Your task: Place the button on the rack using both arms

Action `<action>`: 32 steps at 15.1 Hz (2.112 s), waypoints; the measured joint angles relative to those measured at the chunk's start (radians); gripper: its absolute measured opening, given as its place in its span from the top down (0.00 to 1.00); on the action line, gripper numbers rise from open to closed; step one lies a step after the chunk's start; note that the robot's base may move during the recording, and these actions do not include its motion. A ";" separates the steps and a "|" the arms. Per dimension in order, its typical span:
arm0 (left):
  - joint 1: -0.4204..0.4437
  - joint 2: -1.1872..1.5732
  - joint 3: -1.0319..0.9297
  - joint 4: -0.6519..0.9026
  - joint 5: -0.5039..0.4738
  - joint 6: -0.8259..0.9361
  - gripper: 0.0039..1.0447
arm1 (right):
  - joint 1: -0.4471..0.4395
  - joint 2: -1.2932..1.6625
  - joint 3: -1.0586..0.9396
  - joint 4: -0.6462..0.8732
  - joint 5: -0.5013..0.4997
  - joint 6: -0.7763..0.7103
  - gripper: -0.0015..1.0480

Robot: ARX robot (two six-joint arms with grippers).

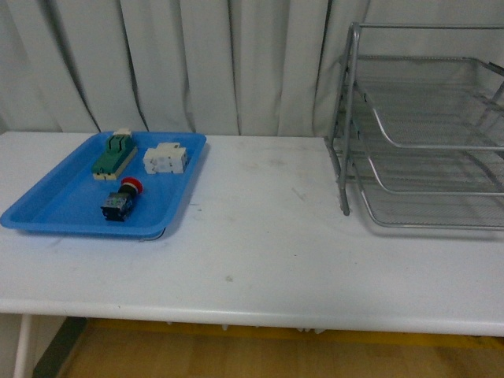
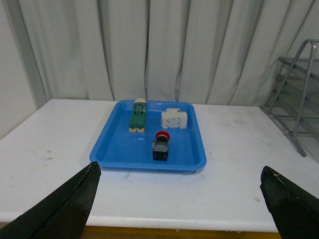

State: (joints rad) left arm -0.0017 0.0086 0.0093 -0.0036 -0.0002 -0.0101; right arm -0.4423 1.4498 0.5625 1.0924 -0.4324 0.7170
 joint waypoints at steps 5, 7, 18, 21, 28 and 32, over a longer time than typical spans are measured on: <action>0.000 0.000 0.000 0.000 0.000 0.000 0.06 | 0.069 0.488 0.073 0.192 -0.004 0.705 0.06; 0.000 0.000 0.000 0.000 0.000 0.000 0.06 | 0.150 0.593 0.063 0.186 0.029 0.869 0.06; 0.000 0.000 0.000 0.000 0.000 0.000 0.06 | 0.286 0.806 0.192 0.193 0.019 0.883 0.06; 0.000 0.000 0.000 0.000 0.000 0.000 0.06 | 0.285 0.829 0.234 0.192 0.012 0.863 0.06; 0.000 0.000 0.000 0.000 0.000 0.000 0.06 | 0.272 0.879 0.330 0.196 -0.007 0.796 0.25; 0.000 0.000 0.000 0.000 0.000 0.000 0.06 | 0.270 0.899 0.357 0.195 -0.011 0.752 0.60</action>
State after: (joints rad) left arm -0.0017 0.0086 0.0093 -0.0036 0.0002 -0.0101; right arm -0.1726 2.3489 0.9195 1.2873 -0.4438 1.4689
